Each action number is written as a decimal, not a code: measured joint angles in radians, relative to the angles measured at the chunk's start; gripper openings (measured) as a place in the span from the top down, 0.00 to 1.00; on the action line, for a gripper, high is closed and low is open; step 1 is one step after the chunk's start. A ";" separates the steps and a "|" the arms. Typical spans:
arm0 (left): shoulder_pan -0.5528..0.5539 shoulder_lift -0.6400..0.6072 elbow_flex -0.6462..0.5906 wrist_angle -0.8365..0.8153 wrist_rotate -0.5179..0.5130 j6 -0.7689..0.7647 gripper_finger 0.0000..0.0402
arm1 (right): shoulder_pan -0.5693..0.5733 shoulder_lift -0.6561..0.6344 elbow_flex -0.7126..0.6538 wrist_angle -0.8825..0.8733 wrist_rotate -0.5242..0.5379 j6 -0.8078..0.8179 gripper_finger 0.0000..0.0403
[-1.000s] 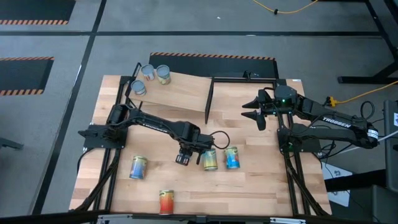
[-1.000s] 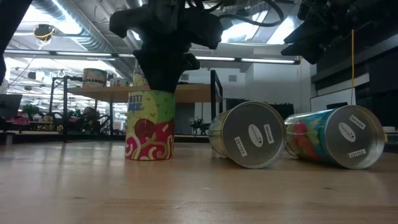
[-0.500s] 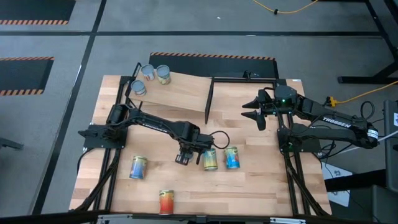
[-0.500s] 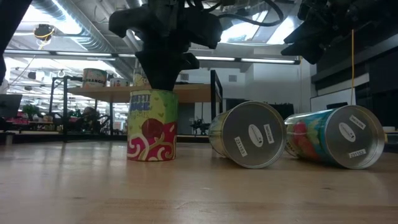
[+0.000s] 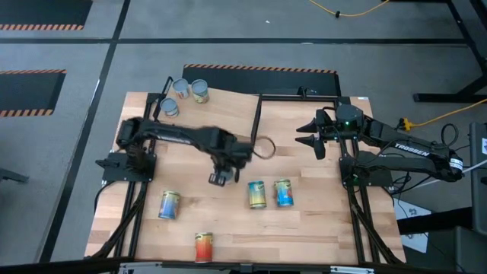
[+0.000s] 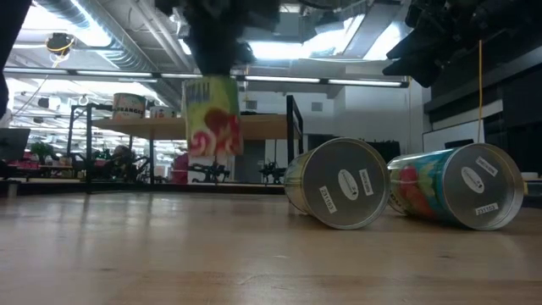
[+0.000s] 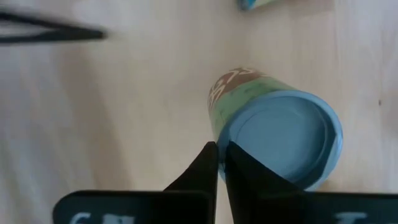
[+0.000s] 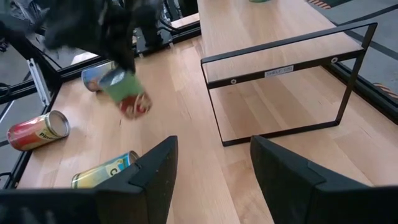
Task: Pick and place cans onto a shelf
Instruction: Put the canned spaghetti on the shelf aligned with the other canned chicken, then put the yellow canned carrot on the shelf
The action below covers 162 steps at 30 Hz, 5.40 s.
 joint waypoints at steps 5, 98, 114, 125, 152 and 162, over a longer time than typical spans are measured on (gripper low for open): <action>0.108 -0.120 0.001 -0.054 -0.008 -0.004 0.96 | 0.000 0.000 0.000 0.000 0.000 0.000 0.49; 0.758 -0.434 -0.186 -0.045 -0.112 -0.057 0.79 | 0.000 0.000 0.000 0.000 0.001 -0.001 0.49; 0.758 -0.434 -0.186 -0.045 -0.112 -0.058 0.76 | 0.000 0.000 0.000 0.000 0.000 0.004 0.49; 0.755 -0.481 -0.153 -0.045 -0.106 -0.057 0.76 | 0.000 0.000 0.000 0.000 0.000 0.007 0.49; 0.093 -0.833 -0.520 0.395 -0.033 -0.342 0.77 | 0.081 0.011 0.001 0.127 -0.100 0.164 0.49; -0.048 -0.827 -0.760 0.670 -0.078 -0.342 0.77 | 0.282 0.225 0.013 0.392 -0.098 0.187 0.49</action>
